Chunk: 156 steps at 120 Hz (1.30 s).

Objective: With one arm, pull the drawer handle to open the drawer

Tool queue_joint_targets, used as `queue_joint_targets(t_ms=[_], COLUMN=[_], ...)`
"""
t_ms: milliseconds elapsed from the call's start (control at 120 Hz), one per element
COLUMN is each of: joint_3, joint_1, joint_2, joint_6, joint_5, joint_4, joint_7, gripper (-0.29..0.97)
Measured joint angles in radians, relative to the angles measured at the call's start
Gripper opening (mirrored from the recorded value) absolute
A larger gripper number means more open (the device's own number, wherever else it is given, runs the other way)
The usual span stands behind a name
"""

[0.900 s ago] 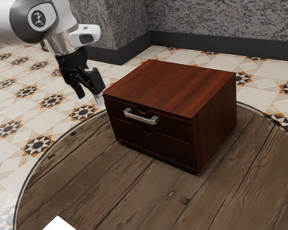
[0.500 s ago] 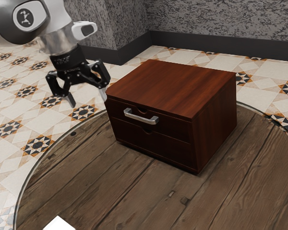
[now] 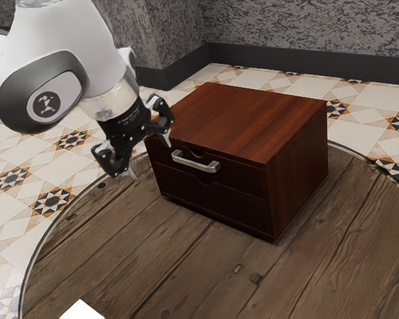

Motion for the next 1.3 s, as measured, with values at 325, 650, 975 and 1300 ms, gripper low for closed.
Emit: queue_joint_targets(t_ms=[325,650,975,1300], joint_3=[0.008,0.015,0.019,0.022], joint_1=[0.039,0.048,0.078,0.118], joint_2=[0.047,0.094,0.125,0.176], joint_6=[0.245,0.372,0.426,0.545], joint_5=[0.037,0.040,0.040,0.040], joint_4=[-0.095,-0.120,-0.135,-0.135], joint_7=[-0.246,-0.356,-0.346,-0.321], gripper=[0.59,0.57,0.57,0.56])
